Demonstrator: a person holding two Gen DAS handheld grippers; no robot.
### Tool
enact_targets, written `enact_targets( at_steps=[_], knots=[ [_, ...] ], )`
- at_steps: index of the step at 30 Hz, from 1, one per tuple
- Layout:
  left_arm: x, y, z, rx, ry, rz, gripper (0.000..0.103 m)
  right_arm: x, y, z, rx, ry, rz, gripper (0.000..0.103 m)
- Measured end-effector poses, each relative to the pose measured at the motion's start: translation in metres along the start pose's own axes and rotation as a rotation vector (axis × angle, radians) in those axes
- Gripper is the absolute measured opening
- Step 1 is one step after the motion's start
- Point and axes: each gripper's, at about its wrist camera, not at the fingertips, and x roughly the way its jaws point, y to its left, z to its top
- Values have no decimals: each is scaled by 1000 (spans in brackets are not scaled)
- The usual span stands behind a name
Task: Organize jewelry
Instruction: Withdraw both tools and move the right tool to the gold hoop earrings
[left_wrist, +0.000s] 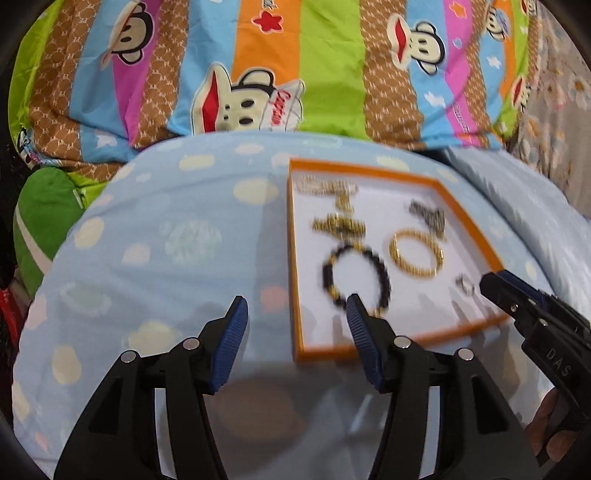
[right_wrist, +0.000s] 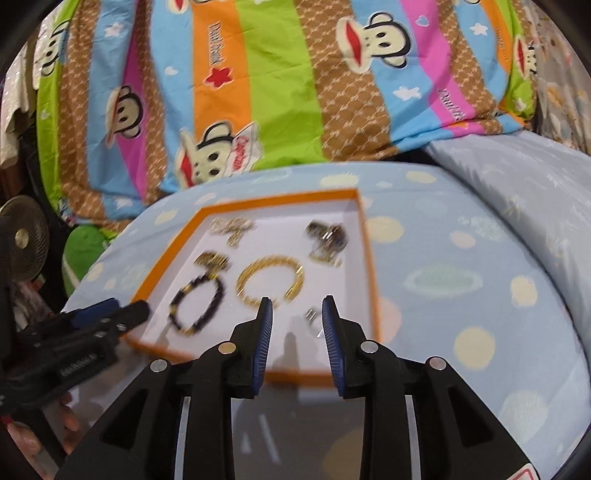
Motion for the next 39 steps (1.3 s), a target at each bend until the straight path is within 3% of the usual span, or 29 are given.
enact_targets(
  at_steps=[4, 6, 12, 16, 24, 39],
  knots=[
    [-21, -3, -16, 20, -37, 4, 57, -14, 20, -15, -32, -14, 7, 44],
    [-31, -4, -22, 24, -55, 5, 57, -18, 28, -20, -43, -17, 3, 46],
    [-49, 2, -34, 15, -83, -8, 57, -35, 28, -34, 12, -36, 27, 45],
    [-47, 4, -45, 23, -25, -16, 57, -41, 29, -48, 14, 16, 51, 45],
    [-45, 12, -52, -19, 16, -26, 61, -24, 55, -54, -114, 131, 52, 41],
    [-42, 19, -54, -55, 42, -32, 61, -2, 69, -50, -173, 183, -9, 32]
  ],
)
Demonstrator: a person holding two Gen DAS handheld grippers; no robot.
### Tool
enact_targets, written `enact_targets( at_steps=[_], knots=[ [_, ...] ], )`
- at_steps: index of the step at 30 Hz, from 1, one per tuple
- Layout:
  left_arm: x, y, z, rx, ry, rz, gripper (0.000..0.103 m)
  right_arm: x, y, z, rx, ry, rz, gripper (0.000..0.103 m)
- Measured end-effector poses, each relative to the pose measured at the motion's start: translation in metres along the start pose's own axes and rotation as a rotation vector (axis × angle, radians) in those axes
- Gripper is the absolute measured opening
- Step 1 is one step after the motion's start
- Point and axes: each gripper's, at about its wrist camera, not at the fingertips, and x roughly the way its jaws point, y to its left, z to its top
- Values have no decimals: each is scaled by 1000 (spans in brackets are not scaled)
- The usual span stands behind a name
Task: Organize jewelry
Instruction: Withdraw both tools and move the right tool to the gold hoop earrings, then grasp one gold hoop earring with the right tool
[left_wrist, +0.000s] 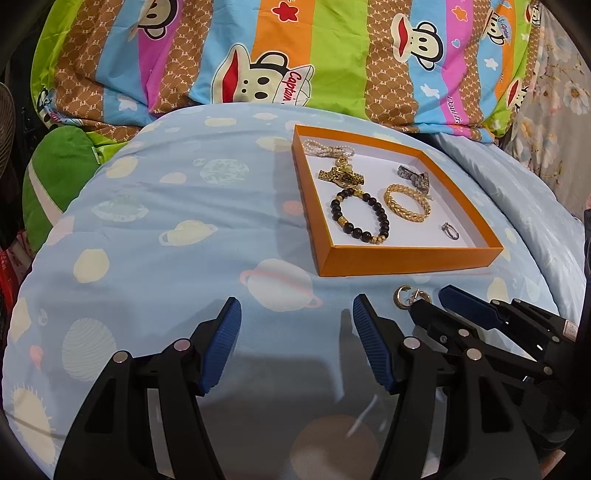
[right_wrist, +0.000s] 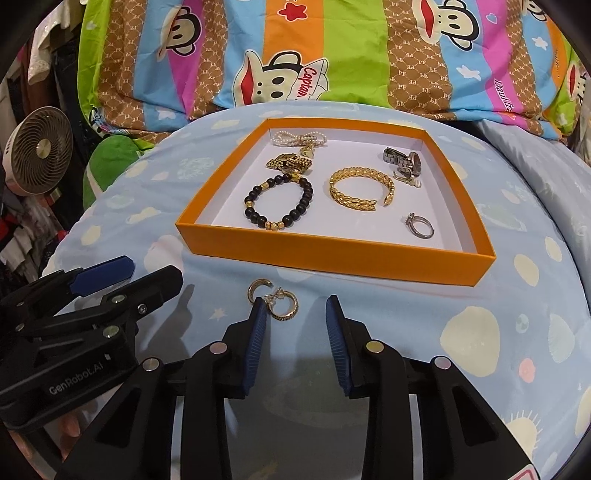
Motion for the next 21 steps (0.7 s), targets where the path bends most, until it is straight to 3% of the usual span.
enact_targets(
  at_steps=[6, 11, 12, 13, 21],
  knots=[
    [0, -3, 0, 15, 2, -1, 61, 1, 1, 1, -12, 0, -3, 14],
    [1, -3, 0, 16, 4, 1, 61, -1, -1, 1, -2, -11, 1, 12],
    [1, -3, 0, 16, 4, 1, 61, -3, -2, 0, 5, -19, 2, 2],
    [1, -3, 0, 16, 5, 2, 61, -5, -4, 0, 17, -28, 3, 0],
    [2, -4, 0, 17, 9, 2, 61, -11, -14, -3, 65, -40, 54, 2]
  ],
)
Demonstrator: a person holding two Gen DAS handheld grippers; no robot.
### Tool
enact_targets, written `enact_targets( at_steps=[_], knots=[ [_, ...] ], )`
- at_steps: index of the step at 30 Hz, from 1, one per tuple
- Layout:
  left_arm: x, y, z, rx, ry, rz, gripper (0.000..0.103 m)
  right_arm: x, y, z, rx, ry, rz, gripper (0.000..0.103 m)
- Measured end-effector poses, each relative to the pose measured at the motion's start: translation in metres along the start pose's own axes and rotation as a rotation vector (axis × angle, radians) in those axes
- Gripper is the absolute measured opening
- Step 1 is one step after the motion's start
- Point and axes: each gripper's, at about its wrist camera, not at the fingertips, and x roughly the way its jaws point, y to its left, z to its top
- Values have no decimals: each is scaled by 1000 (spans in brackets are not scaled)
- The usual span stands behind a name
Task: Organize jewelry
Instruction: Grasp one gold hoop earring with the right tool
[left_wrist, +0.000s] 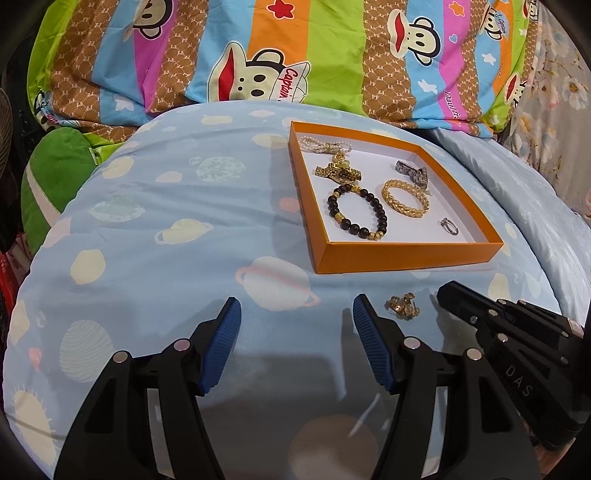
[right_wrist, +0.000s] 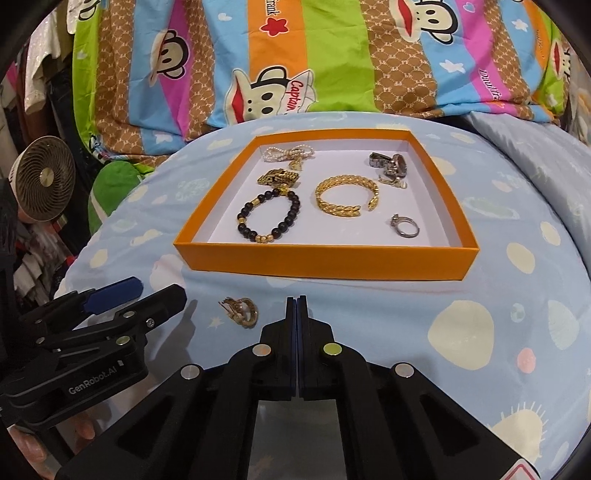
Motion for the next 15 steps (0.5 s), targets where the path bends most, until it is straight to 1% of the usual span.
enact_targets(
  at_steps=[1, 5, 6, 7, 9, 15],
  knots=[
    [0, 0, 0, -3, -1, 1, 61, 0, 3, 0, -13, 0, -2, 5],
    [-1, 5, 0, -27, -8, 5, 64, -1, 12, -3, -31, 4, 32, 8],
    [-1, 6, 0, -34, -9, 5, 65, -3, 15, -5, -42, 1, 38, 11],
    [-1, 7, 0, -39, -9, 4, 65, -4, 17, -5, -50, -2, 38, 18],
    [0, 9, 0, -45, -7, 7, 65, -5, 21, -6, -62, -9, 42, 26],
    [0, 15, 0, -78, -4, 13, 65, 5, 18, -1, -23, 23, 47, 27]
  ],
)
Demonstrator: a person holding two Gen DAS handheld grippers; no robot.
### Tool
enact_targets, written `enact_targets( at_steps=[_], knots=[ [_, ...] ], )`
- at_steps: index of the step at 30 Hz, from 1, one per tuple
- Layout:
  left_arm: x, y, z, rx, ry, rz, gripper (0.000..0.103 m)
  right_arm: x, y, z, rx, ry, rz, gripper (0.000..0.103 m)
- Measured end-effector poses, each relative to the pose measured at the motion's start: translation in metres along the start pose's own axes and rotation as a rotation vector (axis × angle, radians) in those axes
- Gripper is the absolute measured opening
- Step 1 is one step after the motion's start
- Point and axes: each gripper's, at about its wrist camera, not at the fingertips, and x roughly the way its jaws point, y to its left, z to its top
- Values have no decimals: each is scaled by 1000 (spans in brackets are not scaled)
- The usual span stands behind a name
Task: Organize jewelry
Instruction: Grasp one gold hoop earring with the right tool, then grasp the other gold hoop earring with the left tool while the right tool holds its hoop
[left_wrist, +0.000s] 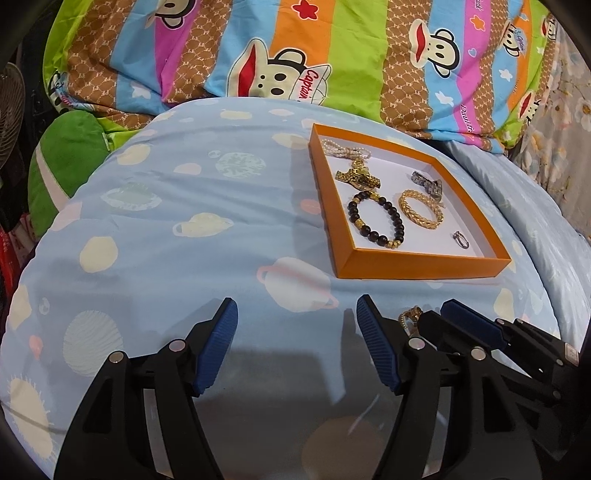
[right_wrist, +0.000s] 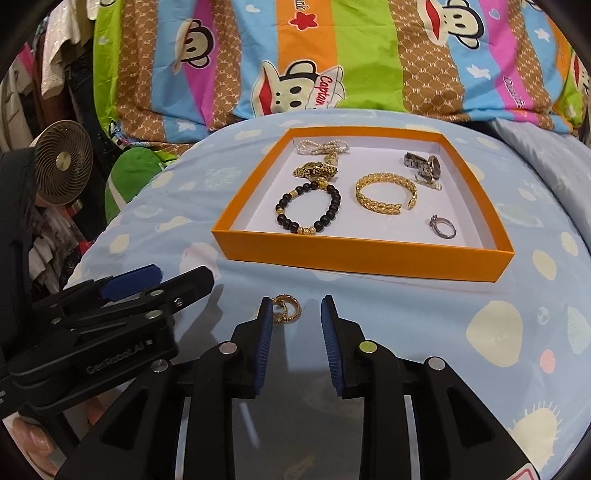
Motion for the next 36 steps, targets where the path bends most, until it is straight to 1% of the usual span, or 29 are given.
enact_targets(
  at_steps=[3, 5, 10, 14, 18, 20, 23, 24, 28, 34, 35, 36],
  knots=[
    [0, 2, 0, -12, 1, -1, 65, 4, 3, 0, -13, 20, 2, 26],
    [0, 1, 0, -7, 0, -7, 66, 4, 7, -1, -34, 18, -3, 18],
    [-1, 0, 1, -1, -4, -14, 67, -4, 8, -4, -36, -14, -21, 18],
    [0, -2, 1, 12, -1, -18, 67, -18, -5, -10, 14, -53, -25, 18],
    [0, -9, -1, 51, 6, -44, 67, -31, -29, -18, 74, -71, -62, 18],
    [1, -17, -2, 92, 22, -66, 67, -35, -40, -20, 97, -68, -79, 18],
    [-1, -32, -5, 152, 17, -57, 67, -38, -52, -22, 129, -68, -99, 18],
    [-1, -35, -6, 155, 19, -59, 67, -39, -56, -23, 137, -67, -104, 18],
    [4, -48, -9, 140, 54, -105, 67, -37, -57, -23, 147, -62, -107, 18],
    [10, -68, -8, 174, 54, -84, 66, -35, -60, -24, 153, -59, -104, 18],
    [12, -70, -9, 181, 53, -69, 65, -35, -61, -24, 159, -60, -102, 18],
    [12, -72, -9, 187, 52, -58, 62, -36, -63, -25, 166, -60, -100, 18]
  ],
)
